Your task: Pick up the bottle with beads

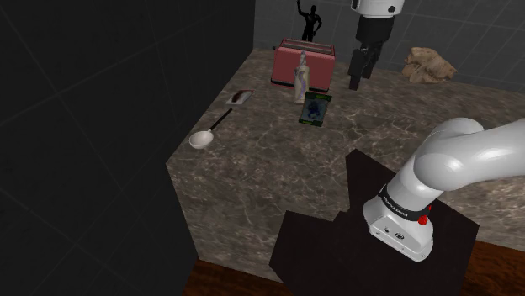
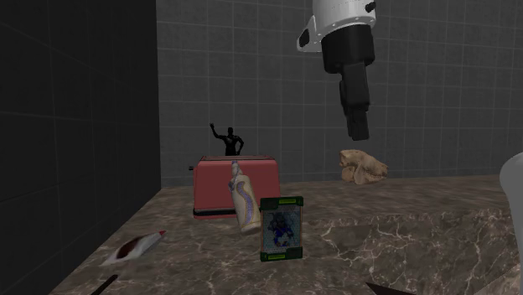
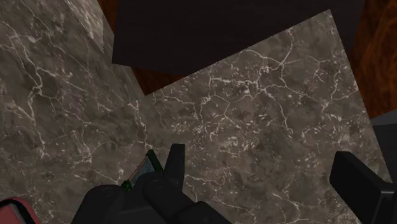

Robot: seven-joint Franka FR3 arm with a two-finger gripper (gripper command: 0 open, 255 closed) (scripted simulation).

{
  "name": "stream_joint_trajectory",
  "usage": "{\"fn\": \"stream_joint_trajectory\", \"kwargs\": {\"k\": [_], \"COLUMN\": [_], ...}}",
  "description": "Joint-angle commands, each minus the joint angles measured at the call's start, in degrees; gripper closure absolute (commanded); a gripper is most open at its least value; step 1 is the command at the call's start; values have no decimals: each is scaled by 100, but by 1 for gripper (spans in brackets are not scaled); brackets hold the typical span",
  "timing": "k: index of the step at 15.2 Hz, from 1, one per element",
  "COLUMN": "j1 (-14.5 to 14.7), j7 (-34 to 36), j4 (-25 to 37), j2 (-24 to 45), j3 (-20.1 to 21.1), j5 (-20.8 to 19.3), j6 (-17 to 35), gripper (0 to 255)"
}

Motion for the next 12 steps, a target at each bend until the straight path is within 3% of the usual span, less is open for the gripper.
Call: {"fn": "stream_joint_trajectory", "kwargs": {"k": [1, 12], "j1": [0, -576], "j7": [0, 755], "j4": [0, 277], "j2": [0, 1671], "j3": [0, -368], "j5": [0, 280], "j6": [0, 2245], "gripper": [0, 0]}}
